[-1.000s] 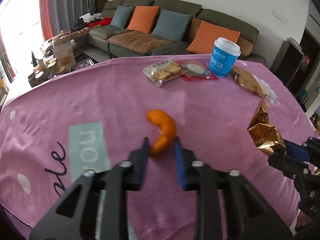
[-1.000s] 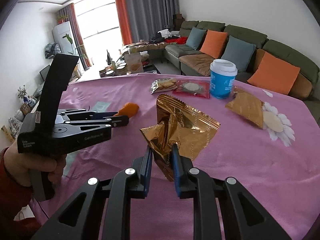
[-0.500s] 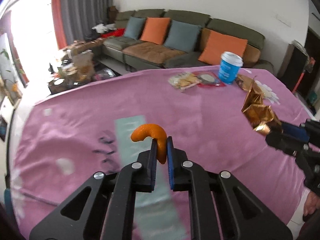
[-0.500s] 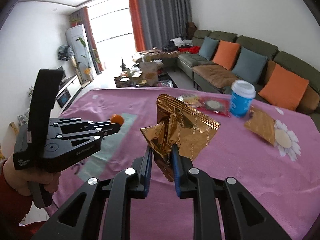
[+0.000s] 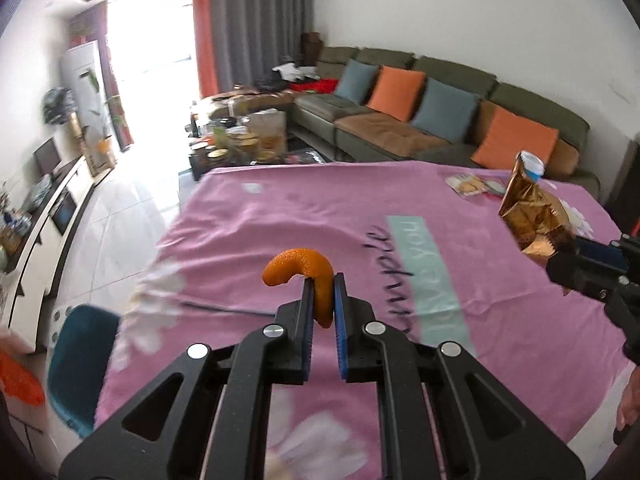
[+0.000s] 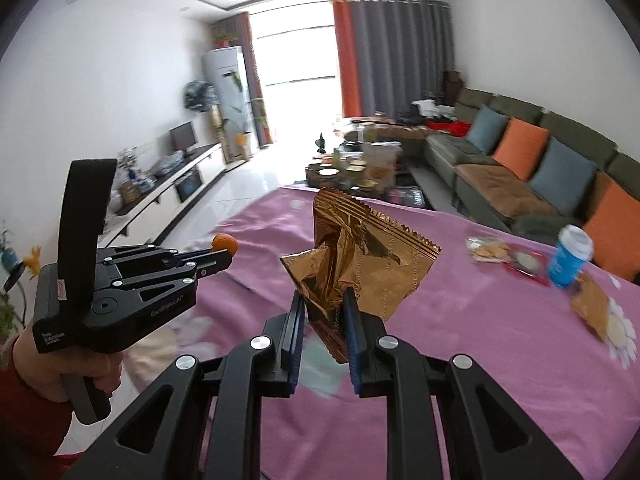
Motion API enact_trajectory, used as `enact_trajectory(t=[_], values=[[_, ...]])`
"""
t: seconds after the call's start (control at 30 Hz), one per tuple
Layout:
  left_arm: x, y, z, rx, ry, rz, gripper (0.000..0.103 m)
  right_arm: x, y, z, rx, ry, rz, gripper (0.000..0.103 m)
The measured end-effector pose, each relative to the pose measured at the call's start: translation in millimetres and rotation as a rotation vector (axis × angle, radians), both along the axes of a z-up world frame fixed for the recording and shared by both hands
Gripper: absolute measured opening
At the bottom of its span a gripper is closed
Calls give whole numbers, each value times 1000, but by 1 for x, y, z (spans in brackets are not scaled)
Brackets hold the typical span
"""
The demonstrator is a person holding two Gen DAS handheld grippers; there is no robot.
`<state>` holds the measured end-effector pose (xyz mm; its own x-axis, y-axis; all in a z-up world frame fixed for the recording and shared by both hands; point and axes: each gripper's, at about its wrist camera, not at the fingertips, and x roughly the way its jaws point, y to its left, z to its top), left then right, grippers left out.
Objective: Collect trash
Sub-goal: 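Carry the wrapper and peel to the teal bin and open both tools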
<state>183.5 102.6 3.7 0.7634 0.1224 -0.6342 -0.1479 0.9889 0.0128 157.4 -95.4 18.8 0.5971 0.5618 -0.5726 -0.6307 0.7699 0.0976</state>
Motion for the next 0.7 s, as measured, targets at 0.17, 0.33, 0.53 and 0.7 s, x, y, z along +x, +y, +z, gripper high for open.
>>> enact_trajectory(t=[0.17, 0.33, 0.53, 0.7], values=[[-38, 35, 7, -1, -26, 89, 10, -13, 34, 2, -6, -7, 86, 17], [-77, 69, 12, -2, -39, 183, 10, -23, 73, 6, -9, -8, 174, 17], [-118, 110, 15, -8, -49, 295, 10, -33, 124, 14, -26, -17, 278, 17], [-147, 146, 10, -19, -37, 378, 10, -39, 169, 15, -47, -7, 360, 17]])
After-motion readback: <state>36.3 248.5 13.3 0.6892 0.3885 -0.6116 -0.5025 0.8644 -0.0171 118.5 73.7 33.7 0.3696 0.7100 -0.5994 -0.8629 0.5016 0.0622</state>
